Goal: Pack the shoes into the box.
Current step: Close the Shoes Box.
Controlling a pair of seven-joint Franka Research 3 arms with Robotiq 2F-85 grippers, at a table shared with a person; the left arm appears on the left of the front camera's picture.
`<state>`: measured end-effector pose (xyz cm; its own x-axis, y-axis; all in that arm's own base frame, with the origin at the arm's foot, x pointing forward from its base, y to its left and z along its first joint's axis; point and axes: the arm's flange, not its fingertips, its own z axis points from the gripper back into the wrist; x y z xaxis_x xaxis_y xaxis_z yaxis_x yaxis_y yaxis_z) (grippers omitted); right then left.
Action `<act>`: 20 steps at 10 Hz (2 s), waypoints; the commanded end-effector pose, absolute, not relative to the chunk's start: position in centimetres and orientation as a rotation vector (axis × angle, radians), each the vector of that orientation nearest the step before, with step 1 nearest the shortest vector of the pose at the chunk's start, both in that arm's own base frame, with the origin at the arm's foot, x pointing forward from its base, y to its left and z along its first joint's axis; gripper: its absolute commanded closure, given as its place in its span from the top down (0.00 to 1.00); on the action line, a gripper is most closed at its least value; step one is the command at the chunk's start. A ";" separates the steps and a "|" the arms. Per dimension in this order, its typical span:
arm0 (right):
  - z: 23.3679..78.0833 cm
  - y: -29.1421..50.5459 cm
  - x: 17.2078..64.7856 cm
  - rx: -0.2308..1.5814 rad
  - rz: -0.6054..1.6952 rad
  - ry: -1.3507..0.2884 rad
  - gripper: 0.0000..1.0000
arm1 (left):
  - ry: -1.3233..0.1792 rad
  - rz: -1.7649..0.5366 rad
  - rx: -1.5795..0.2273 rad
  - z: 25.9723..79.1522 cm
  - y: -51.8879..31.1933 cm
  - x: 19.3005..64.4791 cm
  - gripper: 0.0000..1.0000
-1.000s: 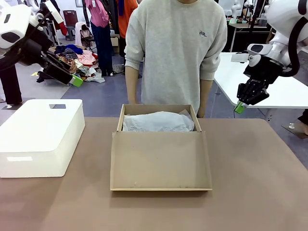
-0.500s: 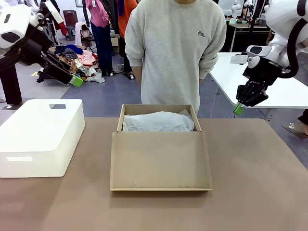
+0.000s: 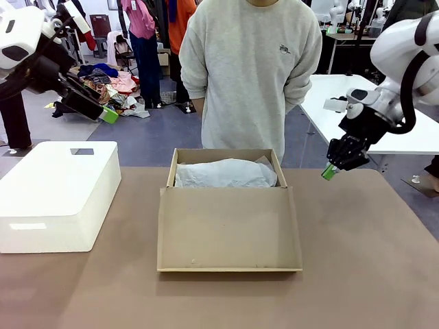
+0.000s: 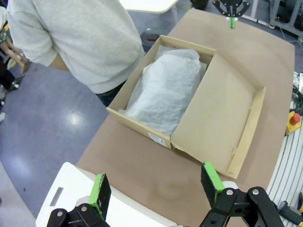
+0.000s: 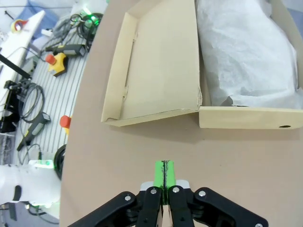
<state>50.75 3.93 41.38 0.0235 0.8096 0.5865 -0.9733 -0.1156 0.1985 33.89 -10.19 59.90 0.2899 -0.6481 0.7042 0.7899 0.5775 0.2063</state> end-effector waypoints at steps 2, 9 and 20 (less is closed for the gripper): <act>38.6 4.0 49.7 0.643 1.607 -0.460 0.00 | -0.837 -0.972 -0.205 60.0 -10.1 33.9 1.00; 33.1 5.0 50.0 0.671 1.546 -0.474 0.00 | -0.837 -0.972 -0.205 60.0 -10.1 33.9 1.00; 31.6 6.4 50.4 0.717 1.519 -0.454 0.00 | -0.837 -0.972 -0.205 60.0 -10.1 33.9 1.00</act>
<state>50.15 5.93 31.95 0.0185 0.7518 0.6592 -0.9823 -0.1092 0.1522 33.89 -10.19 59.90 0.2899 -0.6481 0.7042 0.7899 0.5775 0.2063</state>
